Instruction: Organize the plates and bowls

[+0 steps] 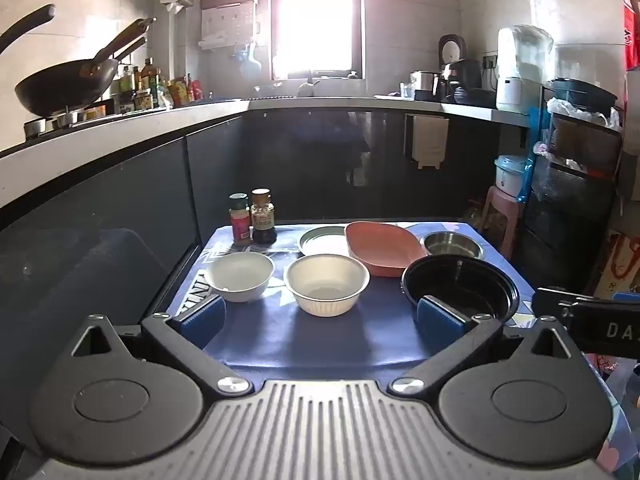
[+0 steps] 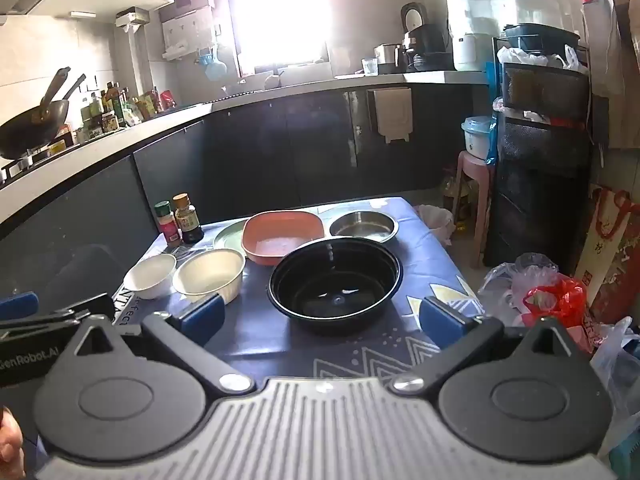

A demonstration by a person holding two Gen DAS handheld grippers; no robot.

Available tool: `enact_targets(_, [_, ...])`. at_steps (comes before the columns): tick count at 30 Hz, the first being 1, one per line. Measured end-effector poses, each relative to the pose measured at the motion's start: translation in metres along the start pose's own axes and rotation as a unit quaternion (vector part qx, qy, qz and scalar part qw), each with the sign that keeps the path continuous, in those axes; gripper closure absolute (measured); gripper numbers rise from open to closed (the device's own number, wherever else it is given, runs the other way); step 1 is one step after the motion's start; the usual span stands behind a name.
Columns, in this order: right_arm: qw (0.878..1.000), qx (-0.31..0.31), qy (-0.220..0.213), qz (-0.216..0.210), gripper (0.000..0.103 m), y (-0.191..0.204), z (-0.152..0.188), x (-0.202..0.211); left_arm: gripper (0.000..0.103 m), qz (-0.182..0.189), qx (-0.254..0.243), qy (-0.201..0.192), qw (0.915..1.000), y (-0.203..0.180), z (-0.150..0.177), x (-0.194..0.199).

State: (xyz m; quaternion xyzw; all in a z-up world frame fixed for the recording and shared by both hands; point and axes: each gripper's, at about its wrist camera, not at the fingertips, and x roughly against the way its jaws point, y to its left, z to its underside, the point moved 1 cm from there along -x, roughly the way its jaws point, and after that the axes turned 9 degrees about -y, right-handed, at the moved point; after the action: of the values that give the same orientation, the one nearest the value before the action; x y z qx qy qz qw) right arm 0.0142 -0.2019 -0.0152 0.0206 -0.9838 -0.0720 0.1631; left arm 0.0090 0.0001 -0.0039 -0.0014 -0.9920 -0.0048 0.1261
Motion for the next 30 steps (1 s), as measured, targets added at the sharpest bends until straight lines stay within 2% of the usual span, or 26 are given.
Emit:
enact_targets(5, [1.0,0.012,0.009,0.007,0.003,0.005,0.003,-0.002,0.003,0.004,-0.009,-0.005,0.9999,-0.002,0.004,0.004])
enact_targets(8, [1.0,0.007,0.014,0.003,0.003,0.002,0.0,-0.004,0.003,0.01,-0.009,0.013,0.9998,-0.001,0.001,-0.006])
enact_targets(30, [1.0,0.016,0.027,0.0,0.003,0.006,0.003,-0.015,0.0,-0.004,0.008,0.031,0.9995,0.0,0.01,-0.022])
